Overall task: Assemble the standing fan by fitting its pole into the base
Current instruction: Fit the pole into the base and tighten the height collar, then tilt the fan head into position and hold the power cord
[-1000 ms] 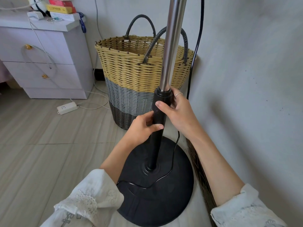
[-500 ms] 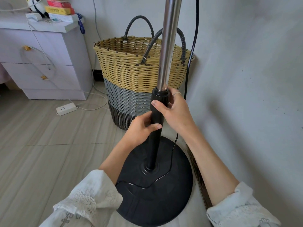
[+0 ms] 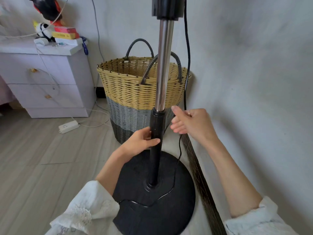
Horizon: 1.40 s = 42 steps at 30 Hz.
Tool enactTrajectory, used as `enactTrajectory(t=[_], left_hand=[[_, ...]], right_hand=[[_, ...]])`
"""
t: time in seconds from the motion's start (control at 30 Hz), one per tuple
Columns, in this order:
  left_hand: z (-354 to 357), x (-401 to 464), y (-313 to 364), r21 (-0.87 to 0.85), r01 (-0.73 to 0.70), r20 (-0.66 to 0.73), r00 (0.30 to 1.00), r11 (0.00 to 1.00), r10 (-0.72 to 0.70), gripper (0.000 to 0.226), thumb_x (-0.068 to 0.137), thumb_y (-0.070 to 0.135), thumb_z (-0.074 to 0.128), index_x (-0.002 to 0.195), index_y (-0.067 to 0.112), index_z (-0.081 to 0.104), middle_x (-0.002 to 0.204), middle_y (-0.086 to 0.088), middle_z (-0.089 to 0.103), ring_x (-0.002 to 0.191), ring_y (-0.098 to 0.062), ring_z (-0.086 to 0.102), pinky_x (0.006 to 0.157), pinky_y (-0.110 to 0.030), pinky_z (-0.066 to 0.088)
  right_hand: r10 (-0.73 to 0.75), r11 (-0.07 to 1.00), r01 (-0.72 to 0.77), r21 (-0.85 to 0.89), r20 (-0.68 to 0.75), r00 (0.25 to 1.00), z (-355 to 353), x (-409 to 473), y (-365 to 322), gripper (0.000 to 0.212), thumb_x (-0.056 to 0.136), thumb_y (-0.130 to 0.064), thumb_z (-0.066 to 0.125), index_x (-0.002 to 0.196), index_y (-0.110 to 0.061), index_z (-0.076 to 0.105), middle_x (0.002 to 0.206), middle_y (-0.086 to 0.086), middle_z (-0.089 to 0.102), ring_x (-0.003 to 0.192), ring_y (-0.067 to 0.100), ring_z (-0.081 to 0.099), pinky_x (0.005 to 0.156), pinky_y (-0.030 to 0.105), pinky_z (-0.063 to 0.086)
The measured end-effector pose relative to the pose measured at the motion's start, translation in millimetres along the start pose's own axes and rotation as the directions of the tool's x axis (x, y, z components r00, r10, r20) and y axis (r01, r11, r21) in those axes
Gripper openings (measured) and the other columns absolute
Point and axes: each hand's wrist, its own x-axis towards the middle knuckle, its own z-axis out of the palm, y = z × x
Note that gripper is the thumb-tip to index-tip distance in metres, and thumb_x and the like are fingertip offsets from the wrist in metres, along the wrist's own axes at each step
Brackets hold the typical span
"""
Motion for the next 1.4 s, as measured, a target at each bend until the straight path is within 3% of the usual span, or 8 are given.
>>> enactTrajectory(t=[0.13,0.23,0.33,0.47,0.6,0.97,1.2,1.4], left_hand=[[-16,-3,34,0.084,-0.081,-0.13,0.987,0.993,0.091,0.047,0.088,0.001,0.053,0.13,0.023,0.048,0.123,-0.003,0.059,0.112,-0.019,0.056,0.097,-0.034,0.046],[-23,-5,65,0.164,-0.115,-0.046,0.991,0.98,0.124,0.05,0.09,0.008,0.054,0.132,0.03,0.042,0.122,0.005,0.053,0.111,-0.01,0.051,0.087,-0.019,0.042],[-22,-5,91,0.272,-0.148,0.015,0.989,0.951,0.15,0.049,0.092,0.024,0.053,0.138,0.025,0.035,0.129,0.01,0.048,0.114,-0.002,0.046,0.086,-0.008,0.037],[-22,-6,137,0.118,-0.193,-0.148,0.967,0.974,0.209,0.041,0.091,0.034,0.05,0.131,0.027,0.04,0.11,0.015,0.055,0.097,0.006,0.054,0.07,-0.006,0.047],[-25,-12,192,0.079,-0.161,-0.296,0.938,0.984,0.177,0.06,0.089,0.038,0.053,0.14,0.02,0.027,0.112,0.008,0.054,0.078,0.015,0.058,0.058,-0.001,0.045],[-55,-36,357,0.081,-0.071,-0.498,0.861,0.994,0.102,0.048,0.086,0.022,0.063,0.129,0.014,0.041,0.108,0.008,0.061,0.097,-0.004,0.061,0.077,-0.011,0.045],[-66,-57,437,0.19,0.13,-0.379,0.924,0.973,-0.05,0.04,0.089,0.019,0.055,0.126,0.011,0.042,0.126,-0.01,0.057,0.119,-0.027,0.053,0.105,-0.042,0.041],[-86,-98,510,0.241,0.186,-0.335,0.937,0.953,-0.098,0.054,0.089,0.017,0.055,0.138,0.011,0.032,0.139,-0.012,0.045,0.129,-0.027,0.043,0.107,-0.04,0.035]], right_hand=[[-0.053,0.994,0.076,0.082,-0.249,0.967,-19,13,-13,0.028,0.086,-0.046,0.058,0.086,-0.018,0.063,0.076,-0.007,0.065,0.072,0.011,0.063,0.07,0.026,0.05],[-0.078,0.981,0.097,0.169,-0.118,0.99,-29,31,-42,0.049,0.089,-0.048,0.051,0.127,-0.016,0.048,0.106,-0.015,0.057,0.092,-0.006,0.053,0.085,0.021,0.043],[-0.087,0.977,0.066,0.203,0.097,0.991,-31,45,-70,0.048,0.092,-0.049,0.044,0.129,-0.017,0.049,0.128,-0.004,0.057,0.117,0.006,0.049,0.106,0.036,0.034],[-0.104,0.936,0.027,0.351,0.204,0.973,-39,47,-89,0.026,0.097,-0.029,0.043,0.09,-0.015,0.064,0.05,-0.011,0.048,0.052,0.007,0.051,0.06,0.021,0.047],[0.049,0.916,-0.141,0.376,0.245,0.968,-63,41,-113,0.023,0.095,-0.023,0.05,0.081,-0.013,0.065,0.04,-0.013,0.029,0.035,0.003,0.024,0.035,0.015,0.024],[0.488,0.702,-0.654,0.281,0.48,0.729,-148,49,-266,0.027,0.097,-0.019,0.042,0.075,-0.009,0.054,0.042,-0.005,0.042,0.036,0.008,0.036,0.04,0.018,0.032],[0.539,0.548,-0.739,0.392,0.51,0.671,-186,50,-365,0.018,0.094,-0.017,0.051,0.099,0.0,0.055,0.061,0.006,0.066,0.047,0.012,0.062,0.048,0.023,0.051],[0.533,0.495,-0.748,0.442,0.525,0.663,-224,56,-463,0.023,0.092,-0.012,0.051,0.077,0.003,0.06,0.053,0.008,0.065,0.044,0.014,0.062,0.044,0.02,0.051]])
